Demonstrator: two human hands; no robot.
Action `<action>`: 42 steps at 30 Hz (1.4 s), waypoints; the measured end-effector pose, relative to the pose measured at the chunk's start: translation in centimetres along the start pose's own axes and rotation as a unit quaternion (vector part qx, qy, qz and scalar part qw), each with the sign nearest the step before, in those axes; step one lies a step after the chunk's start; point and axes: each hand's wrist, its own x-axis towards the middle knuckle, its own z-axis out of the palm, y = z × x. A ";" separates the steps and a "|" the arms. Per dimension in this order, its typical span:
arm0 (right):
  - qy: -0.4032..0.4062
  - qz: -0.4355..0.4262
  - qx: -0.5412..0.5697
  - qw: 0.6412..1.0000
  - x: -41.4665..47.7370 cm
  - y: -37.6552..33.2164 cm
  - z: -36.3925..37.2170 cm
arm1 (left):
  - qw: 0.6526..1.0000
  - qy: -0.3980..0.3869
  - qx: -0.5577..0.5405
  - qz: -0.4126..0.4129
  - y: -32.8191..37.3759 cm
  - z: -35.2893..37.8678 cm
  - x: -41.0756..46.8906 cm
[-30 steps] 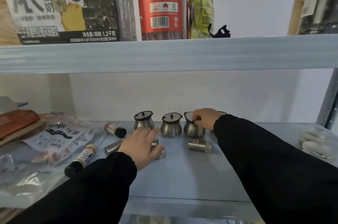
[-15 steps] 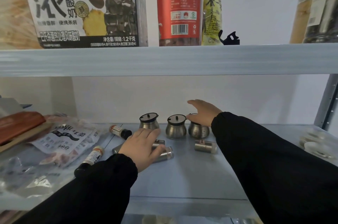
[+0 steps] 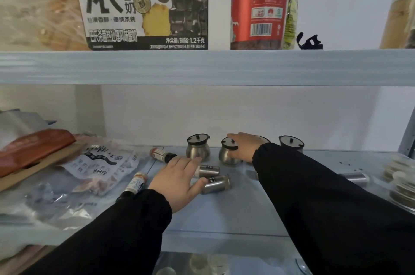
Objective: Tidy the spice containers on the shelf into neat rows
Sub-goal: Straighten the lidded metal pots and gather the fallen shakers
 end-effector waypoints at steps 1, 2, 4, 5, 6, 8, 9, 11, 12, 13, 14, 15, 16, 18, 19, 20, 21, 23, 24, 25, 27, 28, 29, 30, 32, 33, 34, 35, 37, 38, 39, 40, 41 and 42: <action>-0.001 -0.004 -0.007 1.000 0.1 -0.1 0.1 | 1.000 -0.003 -0.002 -0.004 -0.1 -0.1 -0.1; -0.004 -0.012 -0.017 1.000 0.1 -0.3 0.1 | 1.000 -0.005 -0.003 -0.007 0.0 -0.1 -0.3; -0.014 -0.021 -0.030 0.999 0.2 -0.7 0.1 | 1.000 -0.008 -0.004 -0.005 0.2 -0.1 -0.6; -0.015 -0.021 -0.032 0.999 0.2 -0.9 0.1 | 1.000 -0.010 -0.004 -0.003 0.2 -0.2 -0.7; -0.011 -0.021 -0.035 0.999 0.2 -1.0 0.2 | 1.000 -0.011 -0.004 -0.002 0.2 -0.2 -0.7; -0.003 -0.028 -0.039 0.999 0.4 -1.3 0.4 | 1.000 -0.012 -0.004 -0.005 0.0 -0.3 -0.7; -0.002 -0.035 -0.039 0.999 0.5 -1.5 0.4 | 1.000 -0.013 -0.004 -0.007 -0.2 -0.4 -0.7; -0.007 -0.038 -0.032 0.999 0.7 -1.7 0.7 | 1.000 -0.016 0.001 -0.009 -0.4 -0.4 -0.8; -0.010 -0.035 -0.027 0.999 0.8 -1.7 0.8 | 1.000 -0.018 0.002 -0.009 -0.5 -0.4 -0.8; -0.010 -0.033 -0.024 0.999 1.0 -1.7 0.8 | 1.000 -0.018 0.002 -0.009 -0.5 -0.5 -0.8; -0.008 -0.032 -0.022 0.999 1.2 -1.7 0.7 | 1.000 -0.019 0.001 -0.009 -0.6 -0.5 -0.8; -0.007 -0.033 -0.019 0.999 1.4 -1.7 0.7 | 1.000 -0.020 0.001 -0.009 -0.7 -0.5 -0.7; -0.006 -0.035 -0.016 0.999 1.5 -1.6 0.7 | 1.000 -0.019 0.001 -0.010 -0.8 -0.4 -0.7; 0.002 -0.039 -0.016 0.999 1.6 -1.3 0.8 | 1.000 -0.014 -0.001 -0.011 -1.0 -0.2 -0.5; 0.015 -0.036 -0.010 0.999 1.7 -1.1 0.9 | 1.000 -0.012 -0.003 -0.012 -1.0 -0.2 -0.5; 0.029 -0.027 0.003 0.999 1.8 -0.9 1.0 | 1.000 -0.013 -0.004 -0.014 -1.0 -0.1 -0.4; 0.045 -0.022 0.014 0.999 1.9 -0.6 1.1 | 1.000 -0.014 -0.004 -0.015 -1.0 0.0 -0.4; 0.056 -0.024 0.029 0.998 2.1 -0.4 1.3 | 1.000 -0.019 0.000 -0.016 -1.0 0.0 -0.5; 0.052 -0.025 0.033 0.998 2.2 -0.4 1.2 | 1.000 -0.021 0.001 -0.017 -1.1 0.1 -0.6; 0.049 -0.025 0.033 0.998 2.3 -0.5 1.2 | 1.000 -0.022 0.001 -0.017 -1.1 0.1 -0.6; 0.047 -0.021 0.033 0.998 2.4 -0.7 1.1 | 1.000 -0.024 -0.001 -0.018 -1.4 0.2 -0.6; 0.044 -0.019 0.031 0.998 2.5 -0.8 1.1 | 0.999 -0.026 -0.002 -0.018 -1.5 0.2 -0.5; 0.040 -0.018 0.026 0.999 2.5 -0.8 1.0 | 0.999 -0.028 -0.002 -0.018 -1.7 0.3 -0.5; 0.033 -0.017 0.021 0.999 2.6 -0.8 1.0 | 0.999 -0.029 0.000 -0.019 -1.7 0.3 -0.5; 0.022 -0.019 0.010 1.000 2.6 -0.8 0.8 | 0.999 -0.030 0.003 -0.021 -1.8 0.3 -0.5; 0.016 -0.021 0.001 1.000 2.6 -0.8 0.7 | 0.999 -0.030 0.003 -0.022 -1.9 0.3 -0.4; 0.011 -0.022 -0.003 1.000 2.7 -0.8 0.7 | 0.999 -0.030 0.004 -0.023 -1.9 0.3 -0.4; 0.010 -0.023 -0.005 1.000 2.8 -0.7 0.7 | 0.999 -0.032 0.006 -0.023 -2.0 0.3 -0.4; 0.019 -0.026 0.012 0.999 3.1 -0.5 0.8 | 0.999 -0.036 0.007 -0.025 -2.2 0.5 -0.4; 0.033 -0.029 0.032 0.999 3.1 -0.6 0.8 | 0.999 -0.036 0.007 -0.027 -2.2 0.5 -0.4; 0.050 -0.029 0.053 0.997 3.2 -0.6 0.7 | 0.999 -0.034 0.006 -0.029 -2.3 0.5 -0.4; 0.067 -0.029 0.061 0.995 3.3 -0.6 0.6 | 0.999 -0.034 0.006 -0.032 -2.3 0.5 -0.4; 0.075 -0.030 0.049 0.996 3.4 -0.7 0.5 | 0.999 -0.034 0.007 -0.033 -2.3 0.4 -0.4; 0.074 -0.027 0.025 0.997 3.6 -0.6 0.5 | 0.999 -0.036 0.007 -0.033 -2.3 0.4 -0.3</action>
